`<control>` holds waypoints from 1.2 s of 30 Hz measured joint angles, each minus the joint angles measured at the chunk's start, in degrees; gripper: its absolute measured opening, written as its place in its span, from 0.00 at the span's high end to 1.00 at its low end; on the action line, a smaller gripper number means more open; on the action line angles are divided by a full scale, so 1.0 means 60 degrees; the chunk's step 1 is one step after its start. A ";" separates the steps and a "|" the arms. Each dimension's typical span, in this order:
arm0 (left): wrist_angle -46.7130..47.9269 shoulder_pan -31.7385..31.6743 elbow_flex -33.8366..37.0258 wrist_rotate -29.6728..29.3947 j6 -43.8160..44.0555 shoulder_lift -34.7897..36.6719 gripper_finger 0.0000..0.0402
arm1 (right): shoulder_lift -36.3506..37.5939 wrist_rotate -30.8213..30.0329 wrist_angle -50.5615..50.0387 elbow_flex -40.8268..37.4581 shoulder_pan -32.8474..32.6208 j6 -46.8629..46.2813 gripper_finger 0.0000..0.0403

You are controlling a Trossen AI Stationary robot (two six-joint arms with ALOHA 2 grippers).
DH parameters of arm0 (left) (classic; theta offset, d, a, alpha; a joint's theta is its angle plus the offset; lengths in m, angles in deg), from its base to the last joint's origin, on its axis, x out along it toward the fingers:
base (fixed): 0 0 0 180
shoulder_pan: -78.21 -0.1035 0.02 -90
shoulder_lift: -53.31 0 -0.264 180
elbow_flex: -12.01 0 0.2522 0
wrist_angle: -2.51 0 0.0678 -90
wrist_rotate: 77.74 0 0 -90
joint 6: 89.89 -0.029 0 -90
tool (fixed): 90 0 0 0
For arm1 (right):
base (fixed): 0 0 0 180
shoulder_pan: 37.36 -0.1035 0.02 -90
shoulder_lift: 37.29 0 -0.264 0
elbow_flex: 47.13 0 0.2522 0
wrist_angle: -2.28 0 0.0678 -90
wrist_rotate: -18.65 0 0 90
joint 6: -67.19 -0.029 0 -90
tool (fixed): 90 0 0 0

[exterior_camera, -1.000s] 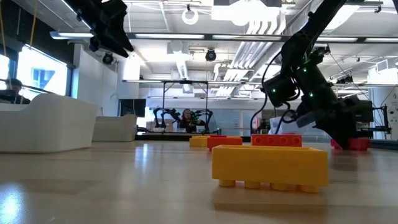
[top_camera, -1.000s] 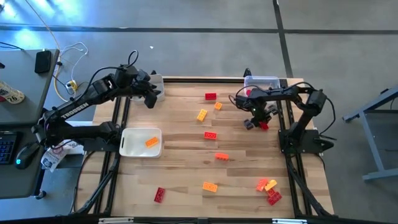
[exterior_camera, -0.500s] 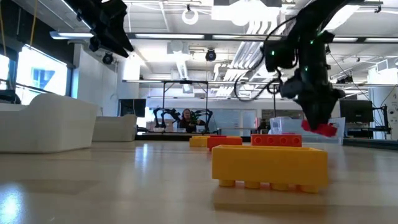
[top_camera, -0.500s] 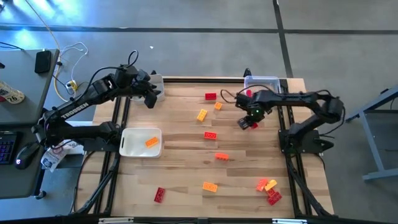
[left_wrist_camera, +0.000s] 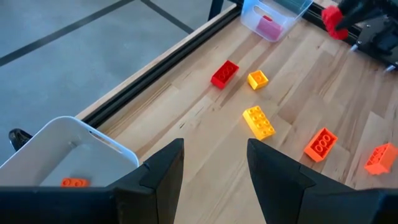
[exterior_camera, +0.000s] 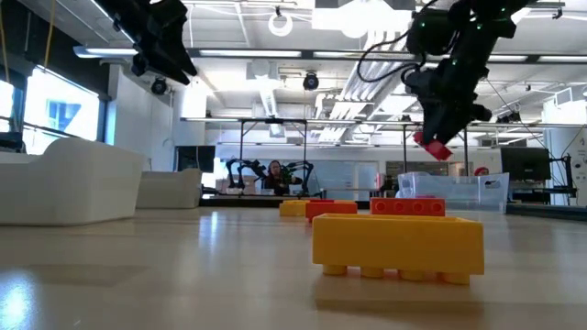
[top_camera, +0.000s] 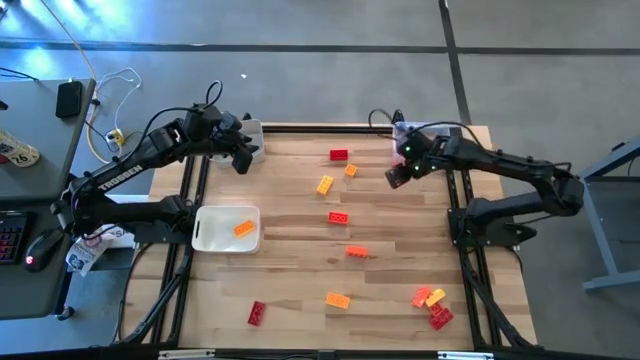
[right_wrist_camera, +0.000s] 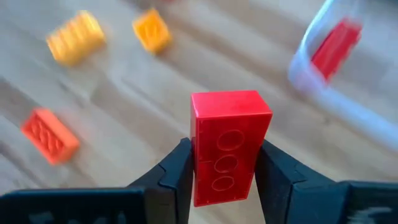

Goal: Sort & place blocks by color
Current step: Put the red game piece into the transparent bin

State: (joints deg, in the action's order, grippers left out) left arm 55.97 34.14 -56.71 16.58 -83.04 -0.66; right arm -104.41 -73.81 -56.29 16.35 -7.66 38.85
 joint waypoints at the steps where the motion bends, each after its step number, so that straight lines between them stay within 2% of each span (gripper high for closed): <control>1: -0.0003 0.0000 0.0000 0.0000 0.0000 0.0000 0.59 | 0.0074 -0.0142 0.0219 0.0000 0.0077 0.0066 0.72; 7: -0.0007 0.0000 0.0000 0.0000 0.0000 0.0000 0.59 | 0.0191 -0.1269 0.1739 0.0004 0.0557 0.0498 0.72; 9: -0.0007 0.0000 0.0000 0.0000 0.0000 0.0000 0.59 | 0.0181 -0.1952 0.2086 0.0007 0.0679 0.0684 0.72; 13: -0.0007 0.0000 0.0000 0.0002 0.0000 0.0000 0.59 | 0.0177 -0.3466 0.2122 0.0007 0.0958 0.0895 0.72; 20: -0.0013 0.0000 0.0000 0.0004 0.0000 0.0000 0.59 | -0.0047 -0.4860 0.2022 0.0007 0.1321 0.1064 0.72; 24: -0.0139 0.0141 0.0000 -0.0002 0.0004 -0.0004 0.59 | -0.0583 -0.4927 0.1730 0.0007 0.1607 0.0980 0.72; 31: -0.0825 0.0772 0.0000 0.0015 0.0269 -0.0004 0.59 | -0.1784 -0.4115 0.1601 0.0007 0.2087 0.0875 0.72; 36: -0.1228 0.1235 0.0000 0.0009 0.0552 -0.0027 0.59 | -0.2437 -0.3983 0.1608 0.0007 0.2386 0.0874 0.72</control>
State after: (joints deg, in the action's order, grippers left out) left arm 48.60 41.55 -56.71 16.64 -79.73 -0.83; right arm -119.04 -97.70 -46.64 16.39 6.66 44.10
